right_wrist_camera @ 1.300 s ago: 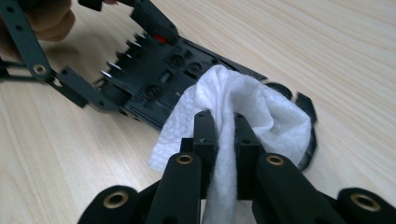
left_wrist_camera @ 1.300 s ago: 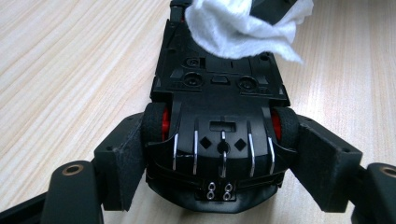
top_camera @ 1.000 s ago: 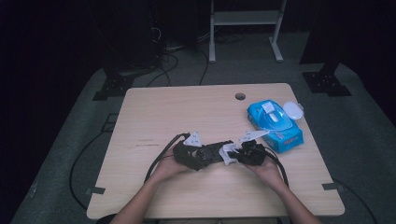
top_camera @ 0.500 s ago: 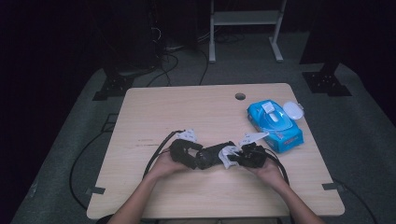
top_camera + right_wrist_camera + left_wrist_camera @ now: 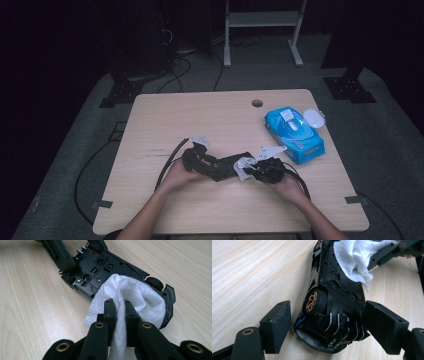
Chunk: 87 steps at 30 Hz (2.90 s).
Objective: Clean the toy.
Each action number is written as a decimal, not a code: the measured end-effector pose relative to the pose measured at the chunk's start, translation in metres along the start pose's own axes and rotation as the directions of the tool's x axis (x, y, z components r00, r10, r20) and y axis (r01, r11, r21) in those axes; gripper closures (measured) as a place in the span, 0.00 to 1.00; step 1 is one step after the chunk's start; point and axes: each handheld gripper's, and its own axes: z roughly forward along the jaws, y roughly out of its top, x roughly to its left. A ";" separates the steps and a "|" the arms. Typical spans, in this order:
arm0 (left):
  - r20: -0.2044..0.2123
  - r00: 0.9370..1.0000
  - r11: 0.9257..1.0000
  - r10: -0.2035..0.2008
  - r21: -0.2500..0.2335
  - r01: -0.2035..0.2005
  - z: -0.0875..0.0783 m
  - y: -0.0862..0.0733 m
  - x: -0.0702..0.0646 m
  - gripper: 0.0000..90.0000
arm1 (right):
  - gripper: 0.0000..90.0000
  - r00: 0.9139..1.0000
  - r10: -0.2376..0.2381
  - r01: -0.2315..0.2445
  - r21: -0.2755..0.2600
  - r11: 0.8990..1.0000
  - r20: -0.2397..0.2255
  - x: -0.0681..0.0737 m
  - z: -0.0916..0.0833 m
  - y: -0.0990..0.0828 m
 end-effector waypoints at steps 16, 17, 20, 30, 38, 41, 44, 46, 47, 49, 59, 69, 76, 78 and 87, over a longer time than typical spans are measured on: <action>-0.036 0.997 0.998 0.068 0.018 -0.067 0.000 0.004 -0.015 0.31 | 0.93 0.999 -0.042 0.043 -0.012 0.999 0.016 0.007 -0.003 -0.007; -0.056 0.994 0.996 0.092 0.018 -0.091 0.000 0.004 -0.019 0.31 | 0.93 0.999 -0.044 0.045 -0.013 0.999 0.016 0.008 -0.003 -0.007; -0.115 0.979 0.986 0.167 0.030 -0.164 -0.001 0.005 -0.031 0.31 | 0.93 0.998 -0.052 0.052 -0.013 0.999 0.019 0.010 -0.004 -0.009; -0.148 0.961 0.972 0.233 0.026 -0.232 -0.002 0.001 -0.039 0.31 | 0.93 0.998 -0.053 0.053 -0.017 0.998 0.023 0.013 -0.005 -0.013; -0.120 0.978 0.985 0.173 0.008 -0.174 -0.001 0.001 -0.032 0.30 | 0.93 0.999 -0.040 0.041 -0.029 0.999 0.032 0.014 -0.004 -0.014; -0.113 0.980 0.987 0.161 0.007 -0.161 -0.001 0.001 -0.030 0.30 | 0.94 0.999 -0.038 0.039 -0.031 0.999 0.035 0.013 -0.004 -0.014; -0.096 0.986 0.991 0.135 0.014 -0.134 0.000 0.001 -0.028 0.29 | 0.94 0.999 -0.035 0.036 -0.032 0.999 0.035 0.014 -0.004 -0.014; -0.079 0.992 0.995 0.102 0.016 -0.101 0.002 0.001 -0.023 0.24 | 0.94 0.999 -0.035 0.036 -0.030 0.999 0.033 0.014 -0.004 -0.014; -0.058 0.995 0.996 0.084 0.018 -0.083 0.003 0.001 -0.020 0.23 | 0.94 0.999 -0.036 0.037 -0.031 0.999 0.032 0.014 -0.004 -0.015; -0.037 0.997 0.997 0.068 0.027 -0.067 0.004 0.001 -0.017 0.23 | 0.94 0.999 -0.038 0.039 -0.034 0.999 0.034 0.014 -0.004 -0.015; -0.065 0.970 0.969 0.234 0.096 -0.228 0.015 0.000 -0.032 0.58 | 0.93 0.998 -0.043 0.042 0.024 0.999 0.036 0.015 0.002 -0.016; -0.165 0.930 0.944 0.328 0.091 -0.317 0.011 0.003 -0.036 0.65 | 0.93 1.000 0.017 -0.019 -0.134 0.991 -0.023 0.009 -0.024 0.000; -0.185 0.920 0.938 0.346 0.078 -0.338 0.014 0.007 -0.036 0.65 | 0.93 1.000 0.006 -0.010 -0.162 0.987 -0.024 0.015 -0.005 0.042; -0.194 0.914 0.934 0.356 0.092 -0.344 0.013 0.006 -0.035 0.65 | 0.93 1.000 0.000 -0.003 -0.133 0.991 -0.021 0.016 0.008 0.050; -0.235 0.900 0.930 0.367 0.069 -0.361 0.002 0.010 -0.025 0.65 | 0.93 0.996 0.086 -0.082 -0.140 0.987 0.023 -0.011 0.000 0.046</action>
